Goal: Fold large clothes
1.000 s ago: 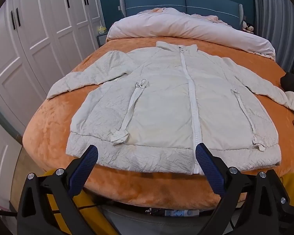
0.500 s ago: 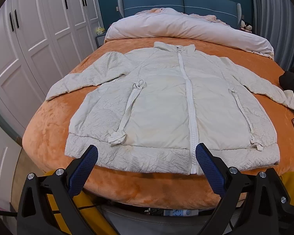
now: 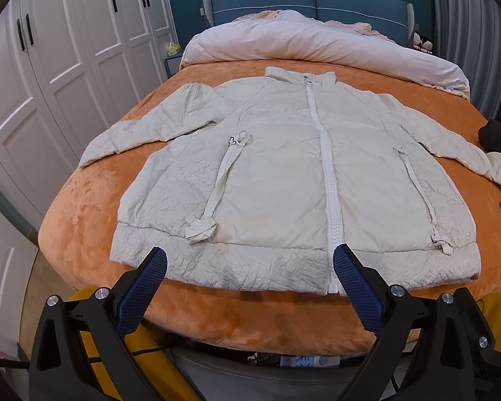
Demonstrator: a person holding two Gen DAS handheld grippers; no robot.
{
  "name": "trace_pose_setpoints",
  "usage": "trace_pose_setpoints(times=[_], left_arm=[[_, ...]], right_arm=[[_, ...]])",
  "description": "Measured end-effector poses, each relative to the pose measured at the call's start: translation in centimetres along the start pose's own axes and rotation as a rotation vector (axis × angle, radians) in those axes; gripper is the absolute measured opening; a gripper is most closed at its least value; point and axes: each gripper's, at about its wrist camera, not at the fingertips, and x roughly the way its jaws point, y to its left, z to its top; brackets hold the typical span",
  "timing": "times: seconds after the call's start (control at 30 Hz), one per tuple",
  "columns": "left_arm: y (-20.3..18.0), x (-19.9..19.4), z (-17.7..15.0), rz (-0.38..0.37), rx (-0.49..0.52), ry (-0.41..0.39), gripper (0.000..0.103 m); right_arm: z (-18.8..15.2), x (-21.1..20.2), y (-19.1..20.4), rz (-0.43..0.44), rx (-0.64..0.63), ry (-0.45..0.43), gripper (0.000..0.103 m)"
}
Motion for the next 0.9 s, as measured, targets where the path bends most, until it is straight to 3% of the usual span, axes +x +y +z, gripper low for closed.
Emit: trace_pose_setpoints(times=[0.9], left_arm=[[0.11,0.99,-0.65,0.013,-0.003,0.025,0.097]], right_arm=[[-0.52,1.00,0.14,0.003,0.011,0.046,0.098]])
